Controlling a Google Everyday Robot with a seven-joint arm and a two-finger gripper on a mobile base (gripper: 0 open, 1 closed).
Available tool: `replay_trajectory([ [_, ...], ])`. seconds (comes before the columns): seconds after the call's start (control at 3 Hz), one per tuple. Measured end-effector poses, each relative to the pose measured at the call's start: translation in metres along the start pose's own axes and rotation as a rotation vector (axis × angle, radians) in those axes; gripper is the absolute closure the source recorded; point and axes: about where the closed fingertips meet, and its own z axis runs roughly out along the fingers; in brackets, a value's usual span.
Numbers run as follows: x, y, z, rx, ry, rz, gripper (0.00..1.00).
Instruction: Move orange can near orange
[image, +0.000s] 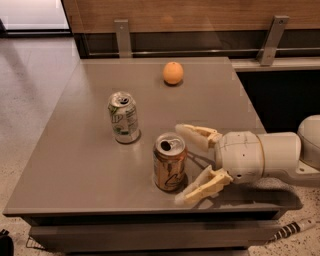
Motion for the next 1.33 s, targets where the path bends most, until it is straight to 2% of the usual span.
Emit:
replay_trajectory([
  [0.67,-0.013,0.016,0.027,-0.070,-0.057,-0.047,0.61],
  [1.0,-0.014,0.017,0.029,-0.074,-0.056,-0.049,0.83],
  [1.33,-0.015,0.018,0.030,-0.077,-0.055,-0.052,1.00],
])
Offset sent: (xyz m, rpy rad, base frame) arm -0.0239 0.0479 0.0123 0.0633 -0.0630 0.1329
